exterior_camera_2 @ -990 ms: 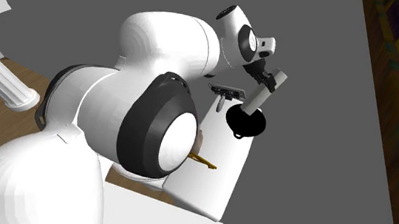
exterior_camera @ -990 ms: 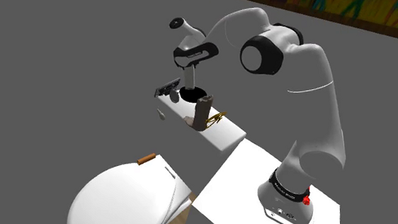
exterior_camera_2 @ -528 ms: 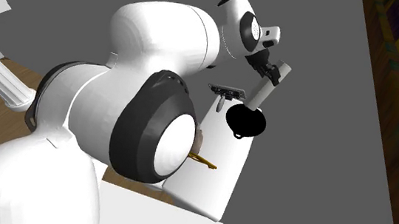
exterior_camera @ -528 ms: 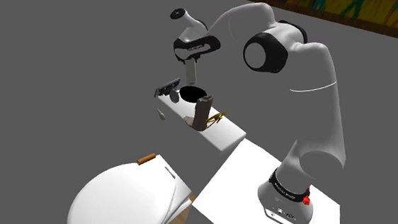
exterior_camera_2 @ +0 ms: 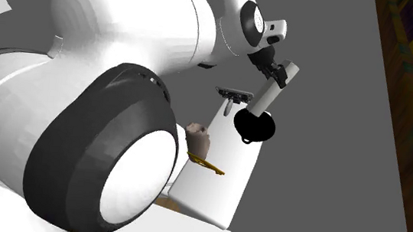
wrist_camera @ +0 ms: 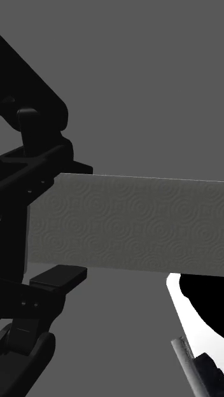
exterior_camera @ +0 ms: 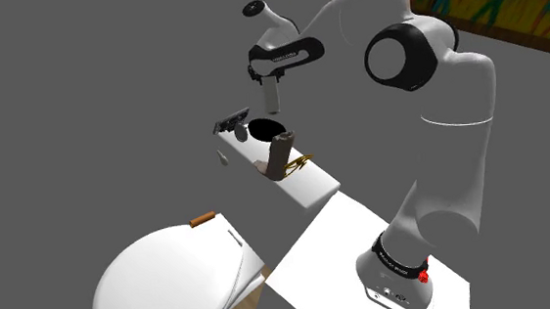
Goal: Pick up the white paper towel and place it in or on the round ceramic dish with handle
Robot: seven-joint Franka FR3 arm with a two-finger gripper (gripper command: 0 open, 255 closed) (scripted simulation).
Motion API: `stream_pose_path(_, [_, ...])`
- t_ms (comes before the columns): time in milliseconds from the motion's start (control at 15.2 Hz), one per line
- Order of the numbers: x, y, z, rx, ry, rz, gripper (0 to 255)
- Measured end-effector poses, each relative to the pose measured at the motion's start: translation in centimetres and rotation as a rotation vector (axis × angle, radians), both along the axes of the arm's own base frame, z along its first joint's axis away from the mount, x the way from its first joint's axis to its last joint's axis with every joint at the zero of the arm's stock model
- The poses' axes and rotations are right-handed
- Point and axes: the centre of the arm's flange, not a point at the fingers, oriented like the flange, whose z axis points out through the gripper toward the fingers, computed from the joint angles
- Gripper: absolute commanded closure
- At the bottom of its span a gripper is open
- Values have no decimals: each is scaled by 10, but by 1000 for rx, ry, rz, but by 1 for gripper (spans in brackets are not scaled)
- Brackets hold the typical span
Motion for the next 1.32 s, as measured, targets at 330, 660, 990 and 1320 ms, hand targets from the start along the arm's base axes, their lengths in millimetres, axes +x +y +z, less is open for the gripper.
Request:
stream_pose_path(330, [-33, 14, 2, 0, 0, 0, 255])
stream_pose_path(660, [-36, 15, -23, 1, 1, 0, 255])
stream_pose_path(990, [-36, 15, -50, 0, 1, 0, 255])
stream_pose_path(1320, [-37, 15, -76, 1, 1, 0, 255])
